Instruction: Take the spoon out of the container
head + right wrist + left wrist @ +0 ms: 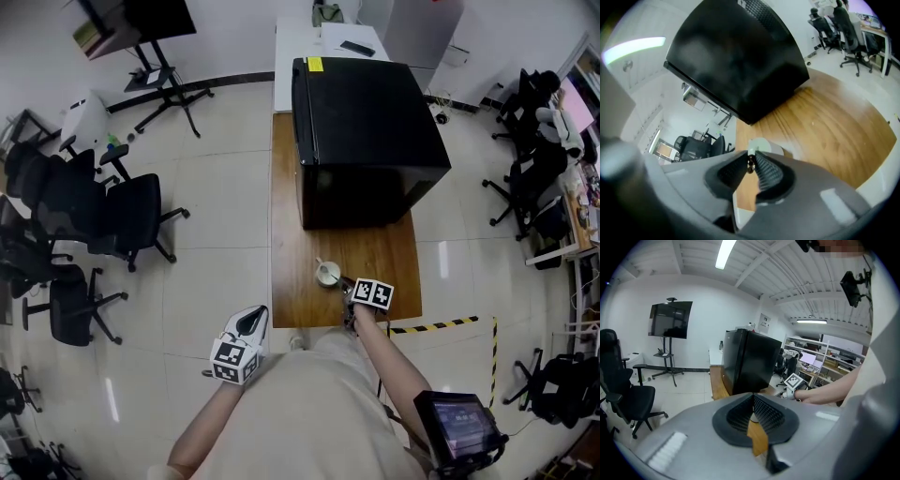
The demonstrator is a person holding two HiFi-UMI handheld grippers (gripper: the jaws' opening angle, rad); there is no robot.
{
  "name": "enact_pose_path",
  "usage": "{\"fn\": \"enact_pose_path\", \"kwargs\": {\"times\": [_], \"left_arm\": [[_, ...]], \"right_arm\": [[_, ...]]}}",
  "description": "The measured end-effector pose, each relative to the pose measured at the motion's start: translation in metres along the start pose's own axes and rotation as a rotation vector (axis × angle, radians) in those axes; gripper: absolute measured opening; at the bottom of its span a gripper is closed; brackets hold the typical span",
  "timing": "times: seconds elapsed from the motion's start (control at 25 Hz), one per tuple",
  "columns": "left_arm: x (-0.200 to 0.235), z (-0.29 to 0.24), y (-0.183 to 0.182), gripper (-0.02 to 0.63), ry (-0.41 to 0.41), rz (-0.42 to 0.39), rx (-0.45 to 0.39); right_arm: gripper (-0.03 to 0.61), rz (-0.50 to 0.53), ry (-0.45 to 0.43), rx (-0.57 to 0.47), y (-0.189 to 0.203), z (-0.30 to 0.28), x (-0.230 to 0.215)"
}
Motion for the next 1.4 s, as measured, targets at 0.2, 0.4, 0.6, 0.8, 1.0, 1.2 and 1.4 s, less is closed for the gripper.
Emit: {"fn": "enact_pose_path", "kwargs": {"times": [0.2,0.4,0.6,0.8,1.0,1.2,1.4], "left_arm": [[-0.007,-0.012,-0.001,0.000,0.027,-0.005,0.010],[-0.010,-0.026,-0.011,0.000,0.042,-0.030,0.005],[-0.009,-0.033,-0.014,0.000,0.031,-0.038,0.020],[-0.010,-0.036,-0.019,0.000,0.017,-0.037,0.030],[-0.010,-0.040,-0.018,0.000,0.006,-0.036,0.043],[-0.009,-0.035,-0.011,0.000,0.007,-0.041,0.066],[-0.012,-0.031,-0.007,0.000,0.011,-0.056,0.083]], "right_arm": [[0.044,0.037,-0.081,-0.067,-0.018,0.047,0.011],[0.044,0.038,-0.117,-0.161,-0.054,0.083,0.007],[0.044,-0.006,-0.045,-0.197,-0.074,0.071,-0.044],[0.044,-0.065,0.019,-0.195,-0.071,0.041,-0.096],[0.044,-0.075,0.080,-0.189,-0.059,0.020,-0.129],[0.043,-0.119,0.129,-0.094,-0.027,-0.003,-0.150],[0.044,-0.110,0.172,-0.037,-0.015,-0.016,-0.160]]}}
Point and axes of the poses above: the fingertips, and each gripper's own axes: z backward along the fingers, x to its left, y out of its underside, the point moved 4 cm from there along z, backward along the fingers, and after that the axes turned 10 degrees about -z, right-handed, at the moved point
